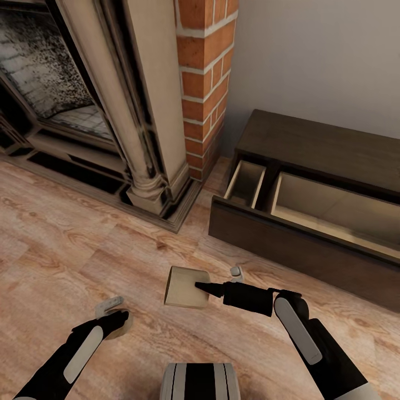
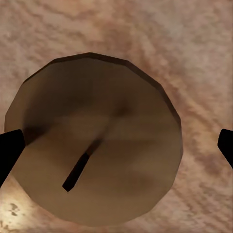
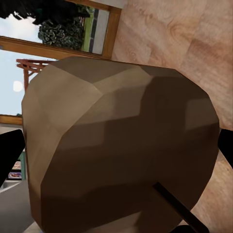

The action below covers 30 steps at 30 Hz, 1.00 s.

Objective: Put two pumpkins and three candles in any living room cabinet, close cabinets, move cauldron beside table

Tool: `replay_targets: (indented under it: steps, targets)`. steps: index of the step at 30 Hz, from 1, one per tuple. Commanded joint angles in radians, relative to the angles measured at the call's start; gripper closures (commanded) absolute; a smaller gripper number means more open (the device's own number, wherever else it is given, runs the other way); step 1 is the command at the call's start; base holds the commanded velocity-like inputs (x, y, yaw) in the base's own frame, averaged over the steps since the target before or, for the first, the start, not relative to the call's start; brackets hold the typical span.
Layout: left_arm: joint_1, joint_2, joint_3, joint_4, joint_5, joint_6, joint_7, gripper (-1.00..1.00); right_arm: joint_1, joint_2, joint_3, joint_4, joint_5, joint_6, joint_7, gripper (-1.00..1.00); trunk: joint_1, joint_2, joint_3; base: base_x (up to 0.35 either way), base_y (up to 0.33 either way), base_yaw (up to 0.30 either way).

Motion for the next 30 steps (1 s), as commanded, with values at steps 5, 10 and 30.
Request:
replay_targets:
  steps: [5, 10, 30]
  targets:
    - [0.000, 0.001, -0.005, 0.001, 0.026, -0.002, 0.010, -1.00, -0.001, -0.001, 0.001, 0.001, -0.006, 0.005, -0.002, 1.00, 0.000, 0.000, -0.001, 0.000, 0.000, 0.000]
    - [0.000, 0.001, -0.005, 0.001, 0.027, -0.002, 0.010, -1.00, -0.001, -0.001, 0.001, 0.001, -0.006, 0.005, -0.002, 1.00, 0.000, 0.000, -0.001, 0.000, 0.000, 0.000]
    - [0.000, 0.001, -0.005, 0.001, 0.027, 0.000, 0.010, -1.00, -0.001, -0.001, 0.001, 0.001, -0.006, 0.005, -0.002, 1.00, -0.003, 0.001, 0.026, 0.000, 0.000, 0.000]
